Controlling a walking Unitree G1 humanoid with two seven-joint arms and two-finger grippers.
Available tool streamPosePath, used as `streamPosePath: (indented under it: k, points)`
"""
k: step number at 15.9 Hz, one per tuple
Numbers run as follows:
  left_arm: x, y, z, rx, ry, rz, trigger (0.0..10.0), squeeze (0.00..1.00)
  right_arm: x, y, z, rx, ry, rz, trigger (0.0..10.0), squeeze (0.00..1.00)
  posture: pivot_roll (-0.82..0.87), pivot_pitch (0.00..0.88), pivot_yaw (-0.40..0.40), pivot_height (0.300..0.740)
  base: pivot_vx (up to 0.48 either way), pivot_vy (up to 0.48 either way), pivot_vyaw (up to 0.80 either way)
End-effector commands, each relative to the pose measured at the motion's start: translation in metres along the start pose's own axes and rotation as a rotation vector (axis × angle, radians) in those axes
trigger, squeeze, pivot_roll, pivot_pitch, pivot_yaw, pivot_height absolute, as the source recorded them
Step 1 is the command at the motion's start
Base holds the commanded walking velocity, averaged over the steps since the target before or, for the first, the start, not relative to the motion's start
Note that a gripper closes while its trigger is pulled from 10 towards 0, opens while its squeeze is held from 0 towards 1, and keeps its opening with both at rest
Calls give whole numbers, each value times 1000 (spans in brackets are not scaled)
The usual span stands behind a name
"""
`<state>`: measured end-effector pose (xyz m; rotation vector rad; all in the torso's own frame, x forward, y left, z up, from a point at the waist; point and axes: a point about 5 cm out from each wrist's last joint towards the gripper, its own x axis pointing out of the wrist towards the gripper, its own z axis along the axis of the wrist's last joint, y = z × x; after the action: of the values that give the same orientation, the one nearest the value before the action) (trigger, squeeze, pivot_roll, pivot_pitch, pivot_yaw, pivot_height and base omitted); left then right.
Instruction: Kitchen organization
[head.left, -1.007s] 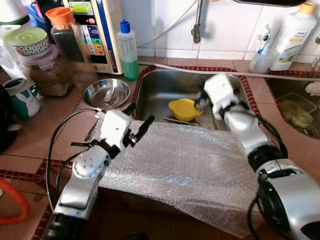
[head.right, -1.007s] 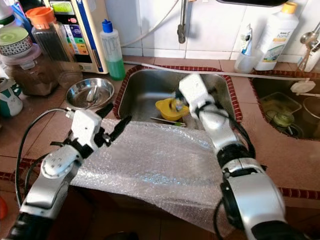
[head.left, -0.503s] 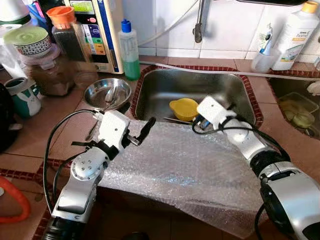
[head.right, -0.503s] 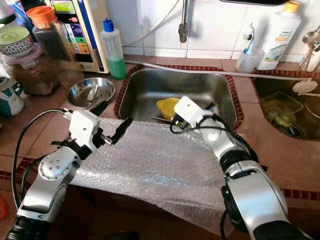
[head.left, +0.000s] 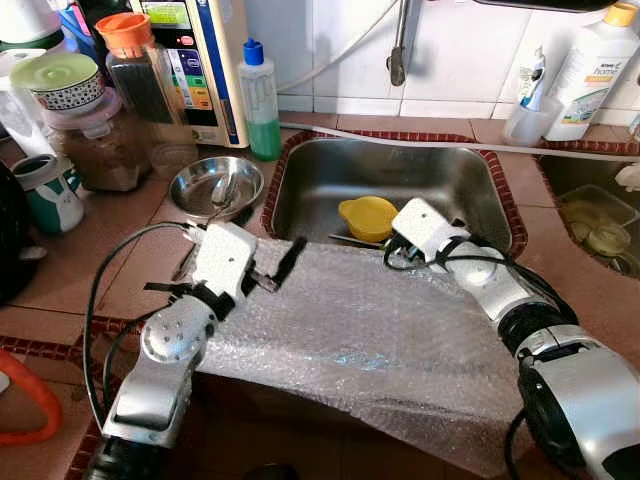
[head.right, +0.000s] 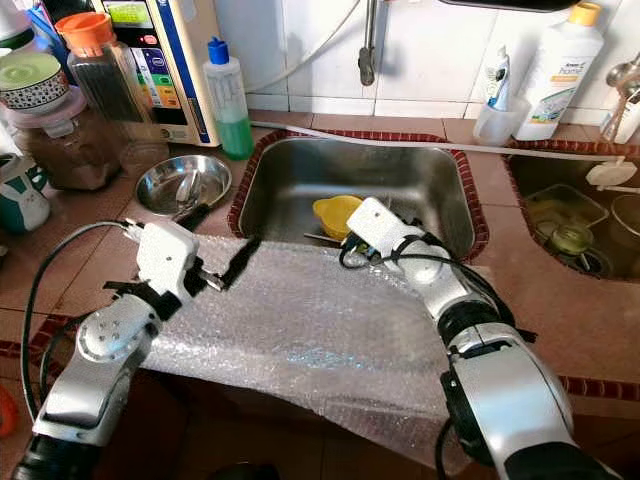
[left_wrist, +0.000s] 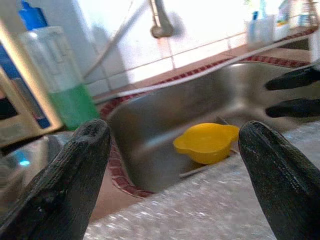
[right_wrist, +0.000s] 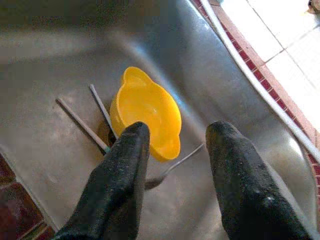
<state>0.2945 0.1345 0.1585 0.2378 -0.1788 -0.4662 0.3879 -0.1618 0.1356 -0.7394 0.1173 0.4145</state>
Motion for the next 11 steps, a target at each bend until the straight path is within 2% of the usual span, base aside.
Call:
streamPosePath:
  k: [1, 5, 7, 8, 11]
  points:
    - [3, 13, 0, 25, 21, 60, 10000, 1000, 1, -4, 4, 65, -13, -14, 10000, 1000, 143, 64, 70, 740, 0, 0, 0]
    - [9, 36, -4, 51, 75, 184, 10000, 1000, 3, -10, 20, 251, -142, -54, 10000, 1000, 120, 69, 70, 740, 0, 0, 0]
    - [5, 51, -12, 71, 138, 245, 10000, 1000, 1, -7, 26, 351, -233, -67, 10000, 1000, 105, 75, 74, 740, 0, 0, 0]
    - [4, 54, -14, 68, 146, 265, 10000, 1000, 1, -6, 27, 367, -250, -69, 10000, 1000, 100, 78, 76, 740, 0, 0, 0]
    - [-2, 69, -26, 98, 222, 326, 10000, 1000, -4, 15, 31, 484, -336, -52, 10000, 1000, 89, 81, 80, 740, 0, 0, 0]
